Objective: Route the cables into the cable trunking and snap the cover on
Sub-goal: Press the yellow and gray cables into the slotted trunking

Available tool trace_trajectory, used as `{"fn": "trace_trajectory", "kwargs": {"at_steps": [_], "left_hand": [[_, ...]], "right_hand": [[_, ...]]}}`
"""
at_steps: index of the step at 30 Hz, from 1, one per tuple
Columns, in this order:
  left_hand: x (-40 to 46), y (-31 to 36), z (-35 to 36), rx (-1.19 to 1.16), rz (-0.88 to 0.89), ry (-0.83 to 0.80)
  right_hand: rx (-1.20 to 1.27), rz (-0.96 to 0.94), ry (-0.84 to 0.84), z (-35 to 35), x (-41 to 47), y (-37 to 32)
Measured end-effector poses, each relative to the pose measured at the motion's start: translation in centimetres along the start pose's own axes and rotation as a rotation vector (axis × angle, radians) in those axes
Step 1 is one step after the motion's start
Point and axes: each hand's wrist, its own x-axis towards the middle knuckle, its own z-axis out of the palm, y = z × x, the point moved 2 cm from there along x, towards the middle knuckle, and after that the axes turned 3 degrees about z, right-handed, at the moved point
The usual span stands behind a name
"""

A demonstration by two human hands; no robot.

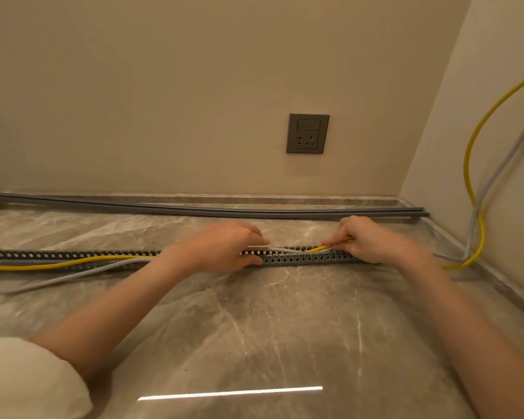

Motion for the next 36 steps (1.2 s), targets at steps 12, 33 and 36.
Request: {"fn": "trace_trajectory", "kwargs": {"at_steps": [12,33,36], "left_hand": [[0.3,-0.1,1.4,-0.072,0.020,0.056],[0.4,-0.7,1.7,-0.183,-0.012,0.052],[0.3,-0.7,1.7,-0.184,-0.014,0.040]], "right_hand": [[0.031,0.253,-0.052,-3.4,-3.0,4.3],[0.226,0.334,0.000,-4.3,-4.5,9.8],[0.241,0.357,0.068,-4.1,-4.3,9.9]]}}
